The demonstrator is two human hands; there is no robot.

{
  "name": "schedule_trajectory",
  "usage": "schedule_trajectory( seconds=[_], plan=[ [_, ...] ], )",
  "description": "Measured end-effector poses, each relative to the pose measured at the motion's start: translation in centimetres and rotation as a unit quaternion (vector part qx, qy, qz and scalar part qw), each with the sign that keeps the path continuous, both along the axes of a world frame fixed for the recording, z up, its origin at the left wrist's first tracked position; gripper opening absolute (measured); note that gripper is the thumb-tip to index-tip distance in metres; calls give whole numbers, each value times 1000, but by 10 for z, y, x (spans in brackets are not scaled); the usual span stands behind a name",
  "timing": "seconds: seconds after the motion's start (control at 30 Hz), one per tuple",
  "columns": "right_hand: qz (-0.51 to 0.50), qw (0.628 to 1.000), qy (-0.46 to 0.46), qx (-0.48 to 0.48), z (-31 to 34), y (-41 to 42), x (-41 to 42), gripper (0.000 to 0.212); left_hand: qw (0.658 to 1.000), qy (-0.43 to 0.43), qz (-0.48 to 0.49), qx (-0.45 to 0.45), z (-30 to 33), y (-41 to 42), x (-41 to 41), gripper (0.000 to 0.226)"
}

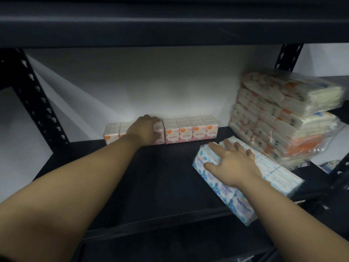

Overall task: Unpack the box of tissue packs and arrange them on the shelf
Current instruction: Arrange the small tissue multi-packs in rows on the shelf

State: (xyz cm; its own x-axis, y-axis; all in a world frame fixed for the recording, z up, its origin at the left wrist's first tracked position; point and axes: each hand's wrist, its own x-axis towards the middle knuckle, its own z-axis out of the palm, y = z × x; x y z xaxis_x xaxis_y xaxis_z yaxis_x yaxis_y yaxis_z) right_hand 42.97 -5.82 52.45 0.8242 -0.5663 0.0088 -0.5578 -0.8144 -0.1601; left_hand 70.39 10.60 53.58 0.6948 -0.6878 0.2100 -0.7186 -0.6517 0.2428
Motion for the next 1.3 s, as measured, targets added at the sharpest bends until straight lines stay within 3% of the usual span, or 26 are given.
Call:
schedule_trajectory(
  seconds=[0.17,0.43,0.67,0.83,1.07,1.3],
  plan=[
    [0,1000,-3,0,0,0,-2,77,997,-41,-61,17,-7,-32,-11,61],
    [2,1000,-11,3,0,-1,-2,76,994,-102,7,38,-10,-46,-10,44],
    [1,1000,-8,-2,-1,-2,0,76,993,-118,-21,11,-14,-43,-21,48],
    [-17,1000,-8,-1,-2,-1,5,76,991,-81,-69,-86,-38,-4,-66,53],
    [-59,998,15,-23,4,-1,12,75,996,60,-43,-48,-75,54,-109,50],
    [-69,997,18,-19,8,10,12,75,992,110,-48,-29,-81,100,-125,58]
  ],
)
